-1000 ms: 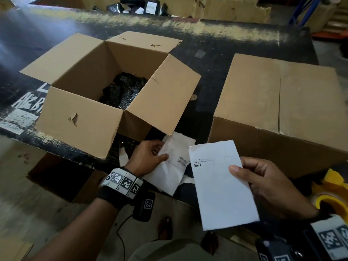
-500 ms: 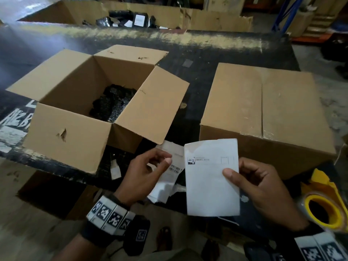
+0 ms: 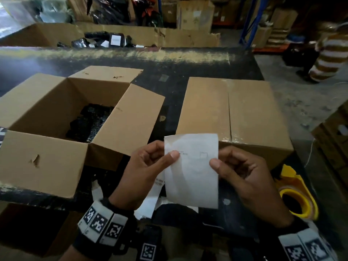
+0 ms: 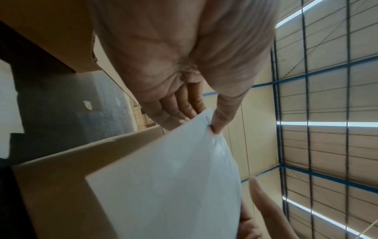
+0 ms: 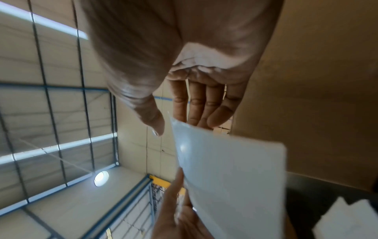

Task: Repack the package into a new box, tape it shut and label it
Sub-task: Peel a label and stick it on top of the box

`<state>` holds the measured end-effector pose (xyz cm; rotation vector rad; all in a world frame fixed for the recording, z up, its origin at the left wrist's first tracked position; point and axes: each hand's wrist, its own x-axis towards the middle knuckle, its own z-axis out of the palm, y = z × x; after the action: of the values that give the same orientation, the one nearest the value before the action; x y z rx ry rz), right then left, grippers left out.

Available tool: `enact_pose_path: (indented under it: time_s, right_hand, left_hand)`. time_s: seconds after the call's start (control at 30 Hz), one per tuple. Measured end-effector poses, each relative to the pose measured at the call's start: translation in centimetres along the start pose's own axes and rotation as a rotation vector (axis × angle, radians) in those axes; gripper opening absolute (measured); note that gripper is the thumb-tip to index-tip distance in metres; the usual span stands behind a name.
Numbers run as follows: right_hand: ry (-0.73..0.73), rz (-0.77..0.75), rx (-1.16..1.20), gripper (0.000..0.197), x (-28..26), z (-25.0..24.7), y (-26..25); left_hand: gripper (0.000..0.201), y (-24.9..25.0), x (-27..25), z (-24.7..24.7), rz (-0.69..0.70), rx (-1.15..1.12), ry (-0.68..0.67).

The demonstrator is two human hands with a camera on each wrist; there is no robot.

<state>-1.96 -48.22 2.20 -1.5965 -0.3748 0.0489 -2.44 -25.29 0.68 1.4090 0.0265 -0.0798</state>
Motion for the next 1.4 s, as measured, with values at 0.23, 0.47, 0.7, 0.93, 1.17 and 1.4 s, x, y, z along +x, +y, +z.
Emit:
enact_pose_path:
  time_s: [0.23, 0.47, 0.7, 0.93, 1.17, 1.4]
  right_hand:
    - [0.113, 0.037, 0.197, 0.03, 1.7, -1.9, -2.3]
    - [0.11, 0.05, 0.175, 0.022, 2.4, -2.6, -2.8]
    - [0.111, 0.085, 0.21, 0.021, 2.5, -2.9, -3.1]
    - [0.079, 0.139, 0.276, 0.034, 2.6, -3.0, -3.3]
    - [0.027, 0.223, 0.331, 0.04, 2.7, -2.9, -3.2]
    - [-0.031, 0.278, 0.446, 0.035, 2.6, -2.3, -2.9]
  left_hand:
    - [0.02, 1.0, 0.2, 0.2, -0.002, 0.064, -0.053]
    - [0.026, 1.1, 0.4, 0.8, 0.009, 0.06, -0.048]
    - [0.013, 1.4, 0.7, 1.1, 0.002, 0.046, -0.047]
    - [0.02, 1.6, 0.8, 1.3, -0.003, 0.079, -0.038]
    - [0.041, 1.6, 1.0, 2.0, 0.082, 0.144, 0.04]
    - [0.043, 1.4, 0.6, 2.6, 0.342, 0.442, 0.095]
